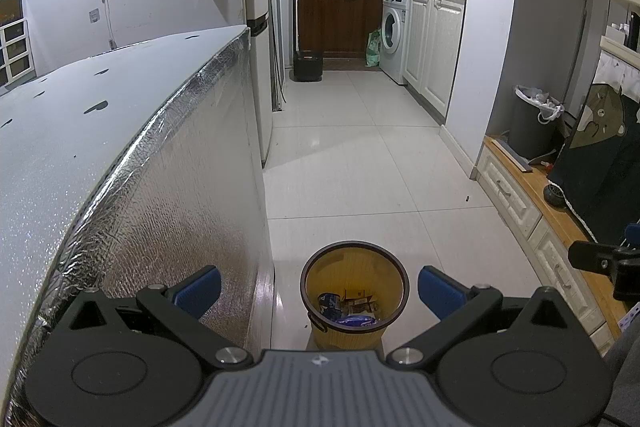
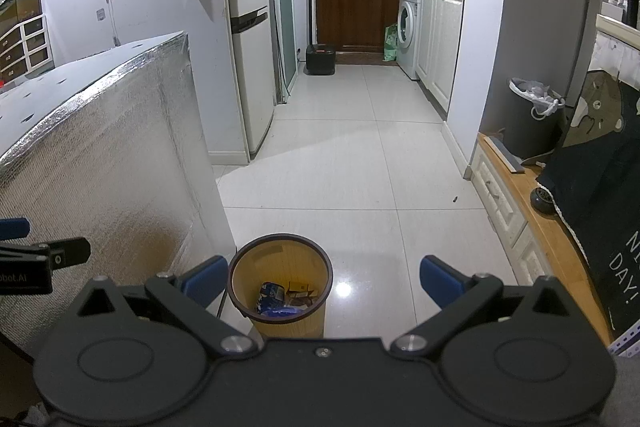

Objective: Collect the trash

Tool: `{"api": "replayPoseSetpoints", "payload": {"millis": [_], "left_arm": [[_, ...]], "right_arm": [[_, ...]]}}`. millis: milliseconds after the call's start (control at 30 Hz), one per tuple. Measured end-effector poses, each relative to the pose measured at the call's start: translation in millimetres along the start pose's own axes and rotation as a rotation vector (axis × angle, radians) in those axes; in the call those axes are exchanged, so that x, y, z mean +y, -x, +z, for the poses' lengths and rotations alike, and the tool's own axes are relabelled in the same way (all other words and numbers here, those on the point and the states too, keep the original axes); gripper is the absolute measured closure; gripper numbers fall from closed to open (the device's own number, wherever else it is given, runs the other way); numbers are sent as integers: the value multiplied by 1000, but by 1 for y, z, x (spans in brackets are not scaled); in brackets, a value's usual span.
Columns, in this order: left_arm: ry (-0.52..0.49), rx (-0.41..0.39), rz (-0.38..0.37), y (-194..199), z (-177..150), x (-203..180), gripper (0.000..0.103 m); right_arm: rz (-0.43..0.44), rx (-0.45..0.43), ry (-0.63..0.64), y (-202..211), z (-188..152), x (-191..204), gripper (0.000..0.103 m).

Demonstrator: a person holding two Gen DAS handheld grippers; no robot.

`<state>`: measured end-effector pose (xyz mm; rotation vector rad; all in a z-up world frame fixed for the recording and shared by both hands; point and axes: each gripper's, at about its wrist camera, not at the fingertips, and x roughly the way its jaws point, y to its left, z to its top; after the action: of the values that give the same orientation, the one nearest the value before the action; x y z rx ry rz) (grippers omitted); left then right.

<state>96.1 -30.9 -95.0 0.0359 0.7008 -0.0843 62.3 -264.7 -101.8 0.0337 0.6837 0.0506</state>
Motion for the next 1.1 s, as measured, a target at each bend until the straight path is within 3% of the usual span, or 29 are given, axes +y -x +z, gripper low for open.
{"api": "replayPoseSetpoints", "payload": {"millis": [1100], "left_arm": [[2, -6, 0, 0, 2, 0, 0]], "right_arm": [[0, -2, -2, 0, 0, 0, 0]]}}
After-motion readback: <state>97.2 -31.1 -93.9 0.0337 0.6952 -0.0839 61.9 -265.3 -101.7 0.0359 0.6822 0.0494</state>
